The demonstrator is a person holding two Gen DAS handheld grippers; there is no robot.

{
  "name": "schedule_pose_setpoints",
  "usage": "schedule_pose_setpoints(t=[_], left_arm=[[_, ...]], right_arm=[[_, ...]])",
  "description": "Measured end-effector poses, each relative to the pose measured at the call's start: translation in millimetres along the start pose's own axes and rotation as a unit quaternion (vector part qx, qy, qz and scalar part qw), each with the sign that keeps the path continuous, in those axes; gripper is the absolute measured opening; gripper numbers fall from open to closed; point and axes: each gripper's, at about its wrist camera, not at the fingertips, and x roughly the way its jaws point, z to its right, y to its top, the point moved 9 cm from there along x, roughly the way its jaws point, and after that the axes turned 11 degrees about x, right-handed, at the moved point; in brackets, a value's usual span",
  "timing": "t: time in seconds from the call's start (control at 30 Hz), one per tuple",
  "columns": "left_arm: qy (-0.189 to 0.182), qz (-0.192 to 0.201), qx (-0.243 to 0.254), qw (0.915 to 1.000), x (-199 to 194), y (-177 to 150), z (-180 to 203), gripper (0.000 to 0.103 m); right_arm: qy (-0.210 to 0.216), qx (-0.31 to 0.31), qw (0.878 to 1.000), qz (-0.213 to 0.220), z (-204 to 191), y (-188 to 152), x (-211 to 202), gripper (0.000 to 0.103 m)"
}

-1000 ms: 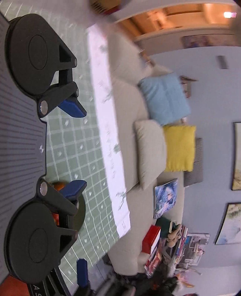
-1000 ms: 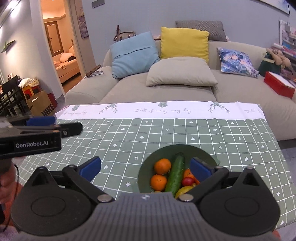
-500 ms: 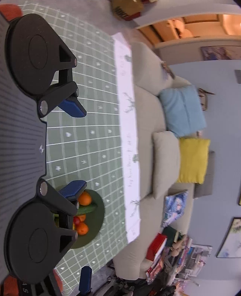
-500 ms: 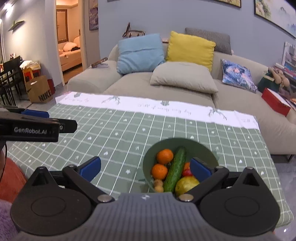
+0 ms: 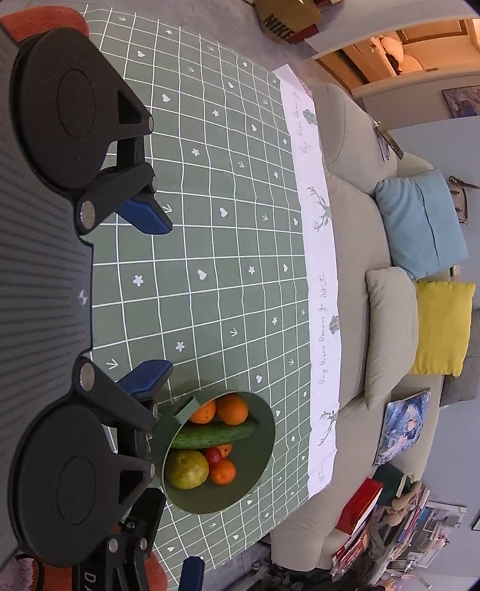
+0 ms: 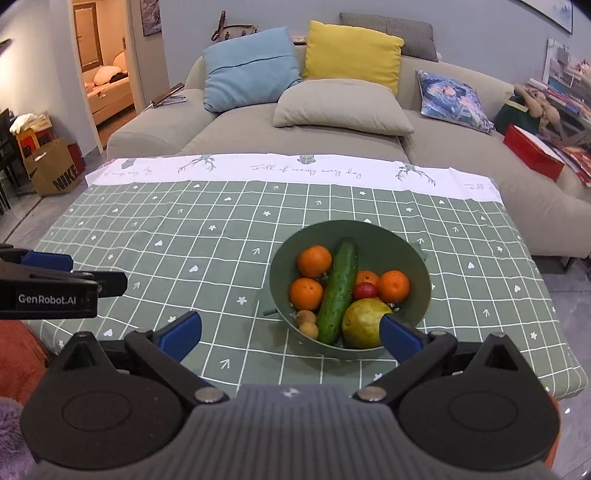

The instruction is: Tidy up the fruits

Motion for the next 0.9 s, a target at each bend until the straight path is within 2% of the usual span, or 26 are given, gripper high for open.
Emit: schedule_pose_setpoints(t=[0.2,0.5,0.9], left_arm=[[-0.007,-0.017,-0.006,0.9998,7.1,-8.1,-1.1,0.09],[-0.008,-0.017,-0.007,0.9998,6.0,-7.2,-1.6,0.09],[-0.007,-0.013,-0.006,0.9999,5.2,-5.8,-1.3,0.09]], right_arm=[[-0.003,-0.017,1.0,-0.001,-6.7,-2.8,2.3,0.098],[-0.004,0.002,1.0,-0.01,2.2,-4.4,8.4,0.098],[0.001,-0.008,1.0,-0.002,-2.6,-5.0,6.0,0.098]])
